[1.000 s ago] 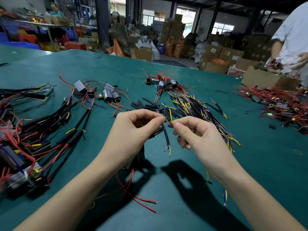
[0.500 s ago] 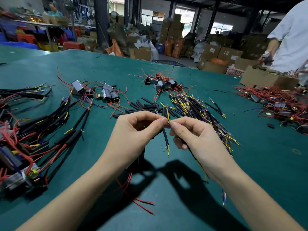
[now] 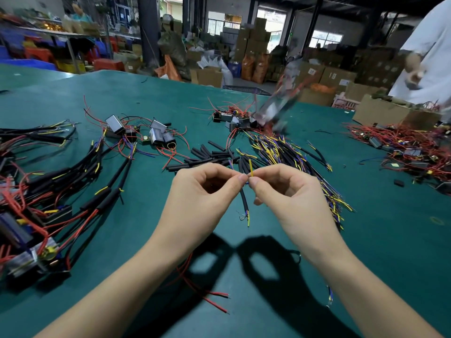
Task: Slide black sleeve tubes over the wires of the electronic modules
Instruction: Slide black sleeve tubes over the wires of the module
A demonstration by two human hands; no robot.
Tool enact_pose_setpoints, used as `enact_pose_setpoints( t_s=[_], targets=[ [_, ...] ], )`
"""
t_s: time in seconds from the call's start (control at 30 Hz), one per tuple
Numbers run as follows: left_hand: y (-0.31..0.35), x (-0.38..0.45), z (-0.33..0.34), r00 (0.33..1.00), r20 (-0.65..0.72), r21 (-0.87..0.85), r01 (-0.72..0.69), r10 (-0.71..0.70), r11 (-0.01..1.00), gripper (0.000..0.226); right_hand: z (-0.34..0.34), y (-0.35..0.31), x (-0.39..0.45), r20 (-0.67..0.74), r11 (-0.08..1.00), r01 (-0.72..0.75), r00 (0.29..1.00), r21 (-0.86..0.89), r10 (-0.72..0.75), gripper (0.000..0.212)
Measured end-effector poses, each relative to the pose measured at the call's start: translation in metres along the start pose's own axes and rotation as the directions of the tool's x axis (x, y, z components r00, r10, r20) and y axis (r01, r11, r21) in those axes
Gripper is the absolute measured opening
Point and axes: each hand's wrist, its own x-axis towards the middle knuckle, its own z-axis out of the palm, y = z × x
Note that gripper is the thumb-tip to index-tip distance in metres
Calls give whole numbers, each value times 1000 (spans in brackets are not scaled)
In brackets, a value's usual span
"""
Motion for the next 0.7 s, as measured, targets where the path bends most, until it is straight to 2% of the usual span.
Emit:
enact_pose_setpoints(
  t_s=[0.13, 0.4, 0.57, 0.7],
  targets=[
    [-1, -1, 1, 1000, 0, 2, -20, 20, 1000, 8, 0, 1, 0, 5, 999, -49, 999, -14, 49, 8],
    [-2, -2, 1, 1000, -2, 66, -29, 29, 997, 4, -1, 1, 1, 10, 999, -42, 999, 33, 42, 11],
    [-2, -3, 1, 996, -10, 118, -83, 84, 990, 10, 0, 4, 3, 14, 994, -94, 996, 50, 94, 6],
    [-1, -4, 2, 998, -24, 102, -55, 58, 993, 5, -1, 4, 2, -4, 999, -50, 999, 12, 50, 5]
  ],
)
